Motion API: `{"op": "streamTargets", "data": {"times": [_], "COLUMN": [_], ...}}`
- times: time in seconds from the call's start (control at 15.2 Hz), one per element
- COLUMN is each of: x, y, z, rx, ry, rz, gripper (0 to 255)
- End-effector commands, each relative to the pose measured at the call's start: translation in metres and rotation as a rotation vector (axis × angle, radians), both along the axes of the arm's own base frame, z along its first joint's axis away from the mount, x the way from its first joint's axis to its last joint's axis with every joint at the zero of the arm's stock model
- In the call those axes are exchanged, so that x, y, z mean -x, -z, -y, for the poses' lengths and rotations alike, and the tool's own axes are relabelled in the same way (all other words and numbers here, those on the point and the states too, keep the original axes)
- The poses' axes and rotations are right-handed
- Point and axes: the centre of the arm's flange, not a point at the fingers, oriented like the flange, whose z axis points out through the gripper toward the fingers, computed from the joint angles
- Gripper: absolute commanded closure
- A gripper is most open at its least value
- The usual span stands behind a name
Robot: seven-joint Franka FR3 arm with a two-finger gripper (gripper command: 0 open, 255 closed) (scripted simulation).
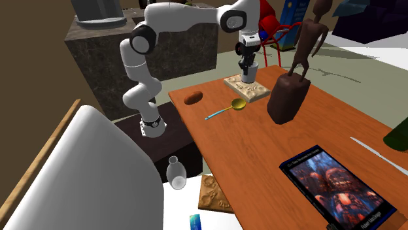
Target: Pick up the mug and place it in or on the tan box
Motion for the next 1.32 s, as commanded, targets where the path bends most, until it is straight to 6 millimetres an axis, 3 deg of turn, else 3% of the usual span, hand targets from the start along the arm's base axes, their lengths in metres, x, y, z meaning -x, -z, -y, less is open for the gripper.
{"op": "streamTargets", "data": {"times": [0.0, 0.4, 0.46, 1.25], "x": [0.017, 0.071, 0.086, 0.086], "y": [-0.003, -0.007, -0.008, 0.055], "z": [-0.021, -0.079, -0.096, -0.096], "rx": [-0.001, -0.001, -0.001, -0.001], "ry": [0.002, 0.002, 0.002, 0.002], "rz": [0.0, 0.0, 0.0, 0.0], "gripper": [255, 255, 255, 255]}}
